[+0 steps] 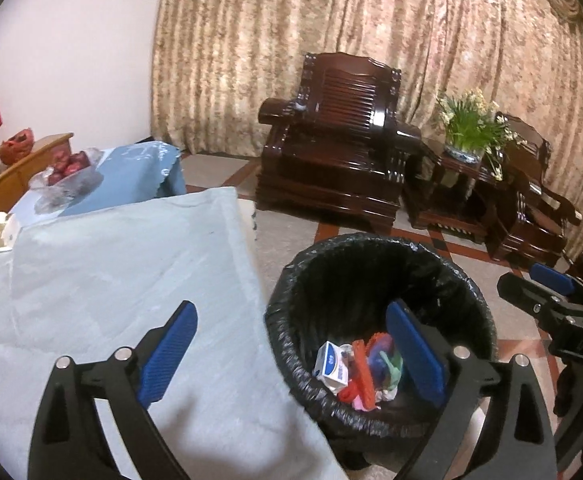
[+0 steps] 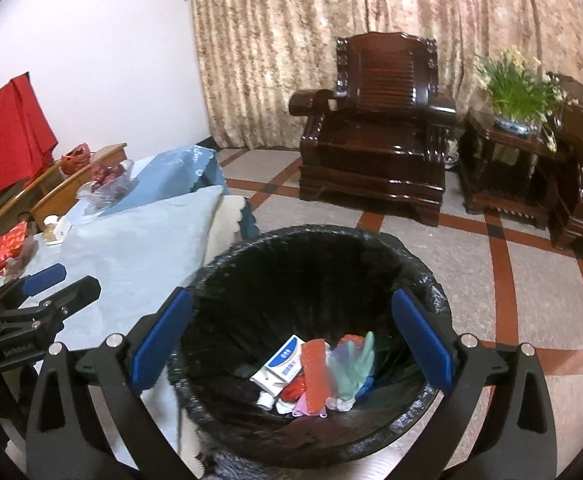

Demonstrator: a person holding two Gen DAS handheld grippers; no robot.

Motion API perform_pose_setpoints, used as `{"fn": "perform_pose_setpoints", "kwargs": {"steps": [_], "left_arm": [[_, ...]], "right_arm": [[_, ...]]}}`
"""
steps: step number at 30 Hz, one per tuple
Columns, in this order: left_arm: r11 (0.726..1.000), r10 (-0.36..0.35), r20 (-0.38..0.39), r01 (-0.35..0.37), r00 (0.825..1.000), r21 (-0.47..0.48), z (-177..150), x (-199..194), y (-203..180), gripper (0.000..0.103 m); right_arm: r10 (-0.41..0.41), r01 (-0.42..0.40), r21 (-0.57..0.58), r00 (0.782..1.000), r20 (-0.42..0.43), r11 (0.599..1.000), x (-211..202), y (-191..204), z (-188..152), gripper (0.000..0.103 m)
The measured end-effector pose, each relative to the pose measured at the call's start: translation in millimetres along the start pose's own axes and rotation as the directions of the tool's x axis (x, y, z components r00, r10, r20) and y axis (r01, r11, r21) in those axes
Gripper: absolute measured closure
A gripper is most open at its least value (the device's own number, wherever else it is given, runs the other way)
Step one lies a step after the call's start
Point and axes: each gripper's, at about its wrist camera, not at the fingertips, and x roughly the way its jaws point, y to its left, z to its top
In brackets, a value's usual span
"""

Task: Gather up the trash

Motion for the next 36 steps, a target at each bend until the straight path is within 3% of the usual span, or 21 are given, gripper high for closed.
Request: {"fn": "perform_pose_setpoints", "kwargs": {"steps": [20,36], "left_arm": [[0.995,0.095,0.107,-0.093,0.99,-0.019,1.7,-86.1,9.6,0.007],[0.994,0.107,0.155,-0.105,0.982,-0.02,1.3,-106.2,10.8,0.006]], "right_arm": [[0.076,-0.069,-0.077,0.992,0.096,0.995,-66.1,53.5,18.4,0.006],[0.084,-0.072,-0.101,0.989,0.122,0.992,-80.6,63.5,19.2,0.006]]}}
